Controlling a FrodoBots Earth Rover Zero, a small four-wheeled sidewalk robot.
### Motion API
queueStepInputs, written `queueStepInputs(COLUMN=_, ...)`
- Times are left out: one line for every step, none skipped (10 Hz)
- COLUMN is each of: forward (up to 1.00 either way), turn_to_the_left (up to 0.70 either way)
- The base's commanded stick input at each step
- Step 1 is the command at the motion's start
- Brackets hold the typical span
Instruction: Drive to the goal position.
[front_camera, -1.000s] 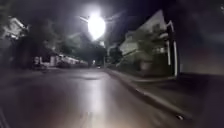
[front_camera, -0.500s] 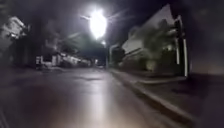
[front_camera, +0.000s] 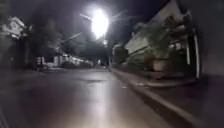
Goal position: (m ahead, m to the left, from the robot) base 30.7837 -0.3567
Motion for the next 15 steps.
queueStepInputs(forward=0.70, turn_to_the_left=0.00)
queueStepInputs(forward=0.70, turn_to_the_left=0.00)
queueStepInputs(forward=0.70, turn_to_the_left=0.00)
queueStepInputs(forward=0.70, turn_to_the_left=0.00)
queueStepInputs(forward=0.70, turn_to_the_left=0.00)
queueStepInputs(forward=0.70, turn_to_the_left=0.00)
queueStepInputs(forward=0.70, turn_to_the_left=0.00)
queueStepInputs(forward=0.70, turn_to_the_left=0.00)
queueStepInputs(forward=0.70, turn_to_the_left=0.00)
queueStepInputs(forward=0.70, turn_to_the_left=0.00)
queueStepInputs(forward=0.70, turn_to_the_left=0.00)
queueStepInputs(forward=0.70, turn_to_the_left=0.00)
queueStepInputs(forward=0.70, turn_to_the_left=-0.17)
queueStepInputs(forward=0.70, turn_to_the_left=-0.35)
queueStepInputs(forward=0.70, turn_to_the_left=-0.35)
